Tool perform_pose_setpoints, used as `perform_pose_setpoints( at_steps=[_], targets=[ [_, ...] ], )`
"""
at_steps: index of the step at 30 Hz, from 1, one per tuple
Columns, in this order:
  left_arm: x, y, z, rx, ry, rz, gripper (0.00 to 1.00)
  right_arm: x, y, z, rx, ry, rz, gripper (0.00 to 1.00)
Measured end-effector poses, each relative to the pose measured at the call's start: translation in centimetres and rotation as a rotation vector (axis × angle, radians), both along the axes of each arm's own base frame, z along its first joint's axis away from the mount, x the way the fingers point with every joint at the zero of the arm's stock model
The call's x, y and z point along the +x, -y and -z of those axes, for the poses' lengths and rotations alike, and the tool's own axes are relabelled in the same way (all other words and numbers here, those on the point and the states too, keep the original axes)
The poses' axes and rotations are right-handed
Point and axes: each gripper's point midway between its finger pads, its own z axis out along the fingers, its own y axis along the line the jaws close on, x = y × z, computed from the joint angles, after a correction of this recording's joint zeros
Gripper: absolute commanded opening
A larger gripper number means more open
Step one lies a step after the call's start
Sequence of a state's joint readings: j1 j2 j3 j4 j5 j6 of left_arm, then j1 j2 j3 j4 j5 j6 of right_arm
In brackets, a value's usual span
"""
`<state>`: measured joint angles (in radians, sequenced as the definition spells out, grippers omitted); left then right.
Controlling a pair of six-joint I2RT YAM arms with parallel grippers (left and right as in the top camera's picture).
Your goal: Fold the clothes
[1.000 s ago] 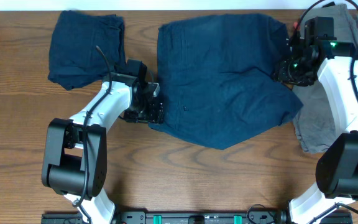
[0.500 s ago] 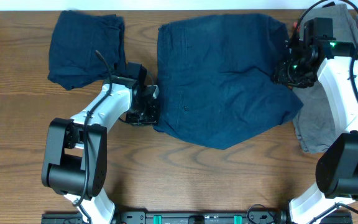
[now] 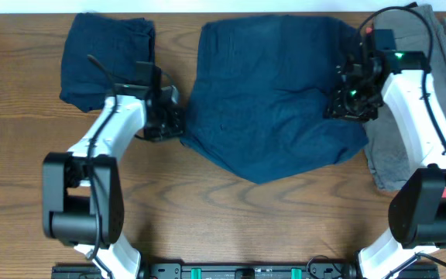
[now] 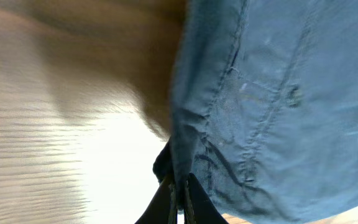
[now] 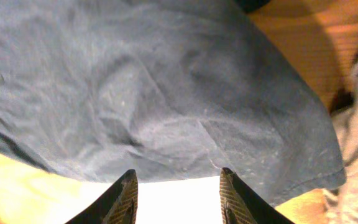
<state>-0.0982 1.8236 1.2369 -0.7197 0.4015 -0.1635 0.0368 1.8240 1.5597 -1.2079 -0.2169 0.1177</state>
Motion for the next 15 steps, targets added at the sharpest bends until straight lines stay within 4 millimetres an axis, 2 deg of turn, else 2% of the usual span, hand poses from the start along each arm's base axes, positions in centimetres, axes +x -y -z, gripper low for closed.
perform_pose_setpoints(
  at_steps=[6,11,15],
  targets=[
    [0.9,-1.0,-3.9,0.002,0.11,-0.046,0.06,-1.2,-2.0,1.1,-0.037,-0.031,-0.054,0.44],
    [1.2,-2.1,-6.9,0.058,0.203,-0.088,0.06,-4.0,-3.2,3.9,-0.068,-0.118,-0.089,0.44],
    [1.2,-3.2,-9.6,0.106,0.29,-0.119,0.06,-5.5,-4.0,4.8,-0.078,-0.162,-0.111,0.44]
  ],
)
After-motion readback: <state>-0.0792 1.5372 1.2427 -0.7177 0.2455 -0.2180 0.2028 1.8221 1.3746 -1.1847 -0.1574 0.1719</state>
